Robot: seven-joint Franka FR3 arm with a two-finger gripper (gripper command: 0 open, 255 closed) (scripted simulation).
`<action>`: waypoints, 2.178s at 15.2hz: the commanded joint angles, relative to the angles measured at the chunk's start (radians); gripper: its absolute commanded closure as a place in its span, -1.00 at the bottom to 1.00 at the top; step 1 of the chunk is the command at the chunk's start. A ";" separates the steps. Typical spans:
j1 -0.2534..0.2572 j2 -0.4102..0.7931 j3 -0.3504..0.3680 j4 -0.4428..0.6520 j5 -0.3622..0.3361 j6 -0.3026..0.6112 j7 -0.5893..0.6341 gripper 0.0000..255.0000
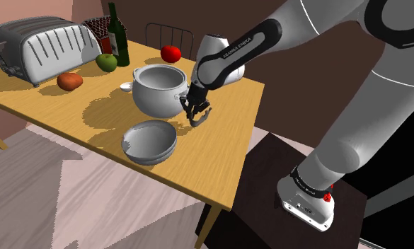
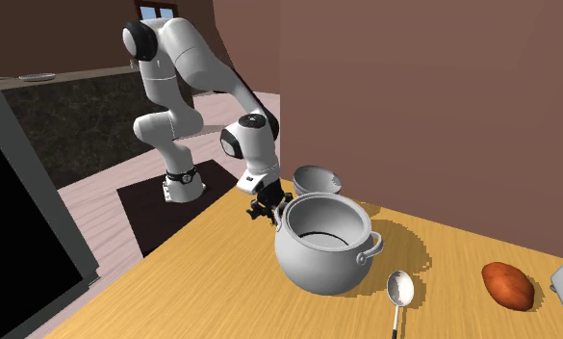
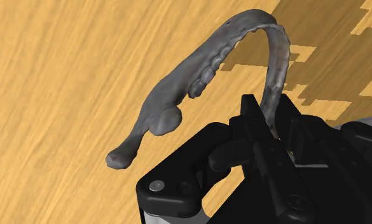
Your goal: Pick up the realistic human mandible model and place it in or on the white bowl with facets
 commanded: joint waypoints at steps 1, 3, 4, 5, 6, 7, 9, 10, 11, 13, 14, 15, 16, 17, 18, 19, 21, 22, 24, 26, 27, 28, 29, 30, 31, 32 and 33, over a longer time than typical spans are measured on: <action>-0.002 -0.023 0.001 0.005 0.006 -0.028 -0.002 1.00; -0.004 -0.044 0.002 0.012 0.012 -0.055 -0.003 1.00; -0.005 -0.055 0.002 0.015 0.014 -0.069 -0.003 1.00; -0.005 -0.065 0.002 0.018 0.017 -0.082 -0.003 1.00; -0.006 -0.076 0.002 0.022 0.019 -0.096 -0.004 1.00; -0.007 -0.086 0.002 0.026 0.021 -0.110 -0.004 1.00; -0.008 -0.105 0.002 0.035 0.025 -0.137 -0.004 1.00; -0.008 -0.114 0.002 0.040 0.027 -0.151 -0.004 1.00; -0.009 -0.124 0.001 0.045 0.029 -0.165 -0.004 1.00; -0.010 -0.141 0.000 0.055 0.032 -0.192 -0.003 1.00; -0.010 -0.150 0.000 0.061 0.033 -0.206 -0.003 1.00; -0.011 -0.158 -0.001 0.066 0.034 -0.220 -0.002 1.00; -0.011 -0.166 -0.002 0.072 0.035 -0.234 -0.002 1.00; -0.012 -0.174 -0.002 0.079 0.036 -0.247 -0.001 1.00; -0.012 -0.181 -0.003 0.085 0.037 -0.261 -0.001 1.00; -0.012 -0.189 -0.004 0.092 0.038 -0.275 0.000 1.00; -0.013 -0.203 -0.005 0.105 0.039 -0.302 0.001 1.00; -0.014 -0.209 -0.006 0.113 0.040 -0.316 0.002 1.00; -0.014 -0.222 -0.008 0.128 0.041 -0.343 0.004 1.00; -0.015 -0.234 -0.010 0.144 0.041 -0.370 0.006 1.00; -0.016 -0.237 -0.010 0.148 0.041 -0.378 0.007 1.00; -0.004 -0.232 0.004 0.153 0.039 -0.374 0.033 1.00; 0.006 -0.226 0.019 0.160 0.035 -0.370 0.060 1.00; 0.017 -0.220 0.033 0.167 0.031 -0.367 0.088 1.00; 0.028 -0.212 0.048 0.175 0.026 -0.363 0.116 1.00; 0.038 -0.203 0.062 0.185 0.020 -0.360 0.144 1.00; 0.049 -0.192 0.076 0.195 0.013 -0.357 0.173 1.00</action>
